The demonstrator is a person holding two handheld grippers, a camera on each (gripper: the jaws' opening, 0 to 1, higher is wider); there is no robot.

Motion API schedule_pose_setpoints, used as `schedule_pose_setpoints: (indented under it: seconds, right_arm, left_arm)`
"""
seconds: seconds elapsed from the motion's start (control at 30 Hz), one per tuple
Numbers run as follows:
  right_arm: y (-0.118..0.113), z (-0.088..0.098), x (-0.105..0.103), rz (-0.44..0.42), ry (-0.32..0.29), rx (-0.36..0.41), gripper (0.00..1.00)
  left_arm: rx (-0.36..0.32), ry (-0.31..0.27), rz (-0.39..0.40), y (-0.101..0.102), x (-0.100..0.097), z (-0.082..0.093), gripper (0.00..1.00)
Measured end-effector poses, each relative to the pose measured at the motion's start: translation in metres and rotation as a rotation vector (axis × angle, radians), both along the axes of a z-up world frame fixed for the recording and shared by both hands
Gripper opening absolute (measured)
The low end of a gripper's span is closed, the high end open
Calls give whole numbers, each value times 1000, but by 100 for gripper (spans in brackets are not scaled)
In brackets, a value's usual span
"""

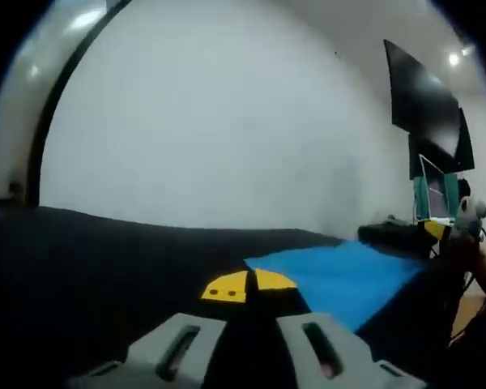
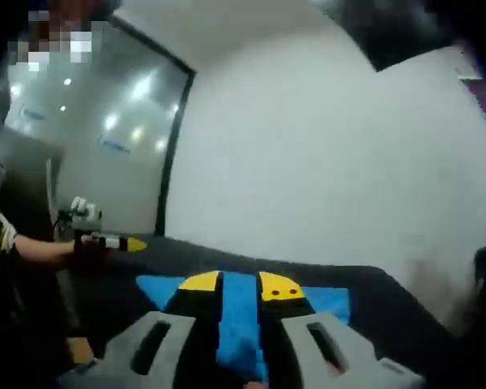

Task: Spread out the cloth and fold it

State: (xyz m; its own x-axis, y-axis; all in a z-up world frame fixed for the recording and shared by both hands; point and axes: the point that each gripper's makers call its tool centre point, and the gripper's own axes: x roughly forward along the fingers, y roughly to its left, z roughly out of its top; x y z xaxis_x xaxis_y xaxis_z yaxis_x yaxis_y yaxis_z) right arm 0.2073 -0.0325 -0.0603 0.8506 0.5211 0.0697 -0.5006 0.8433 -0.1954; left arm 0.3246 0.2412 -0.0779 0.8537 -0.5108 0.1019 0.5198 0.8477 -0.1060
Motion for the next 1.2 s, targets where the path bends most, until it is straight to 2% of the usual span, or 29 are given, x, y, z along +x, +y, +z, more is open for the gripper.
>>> schedule_pose_setpoints:
  seconds: [0.07, 0.13, 0.17, 0.3, 0.33, 0.4, 0.47, 0.57, 0.63, 0.7, 0.77, 0.8, 0.87, 0.93, 1.0, 1.07, 1.13, 1.17, 1.2]
  right_arm:
    - [27, -10, 1, 57, 8, -72, 37]
    - [53, -17, 3, 118, 17, -123, 38]
    - [64, -21, 6, 135, 24, -145, 38]
    - [98, -64, 29, 159, 152, -351, 38]
    - [108, -71, 36, 155, 160, -384, 38]
    - [129, -75, 44, 160, 130, -387, 41]
    - [144, -76, 48, 172, 104, -405, 42]
    - [156, -76, 55, 166, 94, -405, 37]
    - [161, -78, 61, 162, 125, -408, 32]
    - [164, -82, 66, 157, 150, -406, 27]
    - [164, -86, 69, 143, 170, -406, 16]
    - [164, -88, 68, 145, 159, -436, 10]
    - [164, -87, 68, 140, 125, -484, 6]
    - [165, -88, 73, 142, 154, -473, 5]
    - [162, -88, 71, 191, 239, -425, 4]
    - [159, -82, 72, 247, 357, -292, 4]
    - [153, -64, 91, 267, 388, -120, 3]
    - [147, -56, 96, 280, 391, -72, 3]
    - [142, -49, 99, 293, 408, -33, 3]
  left_arm:
    - [30, 13, 29, 6, 7, -6, 16]
    - [37, -4, 42, 10, 7, -4, 32]
    - [24, -24, 54, 12, 6, -1, 35]
    - [-23, -84, 64, 16, -1, 11, 34]
    - [-31, -77, 73, 18, 1, 10, 34]
    - [-22, -49, 114, 26, 7, 6, 34]
    - [-39, -40, 116, 29, 8, 4, 34]
    - [-38, -46, 129, 31, 7, 5, 34]
    - [-43, -51, 122, 30, 7, 6, 33]
    - [-67, -42, 78, 25, 5, 8, 31]
    - [-88, -37, 65, 24, 5, 9, 30]
    - [-92, -39, 66, 24, 5, 10, 30]
    - [-107, -40, 69, 27, 5, 11, 30]
    - [-127, -47, 62, 26, 4, 13, 30]
    - [-135, -46, 50, 24, 3, 14, 29]
    - [-135, -49, 38, 20, 1, 15, 28]
    - [-117, -57, 17, 14, -1, 15, 28]
    - [-101, -61, 7, 9, -2, 15, 28]
    - [-36, -57, -20, -1, -4, 10, 28]
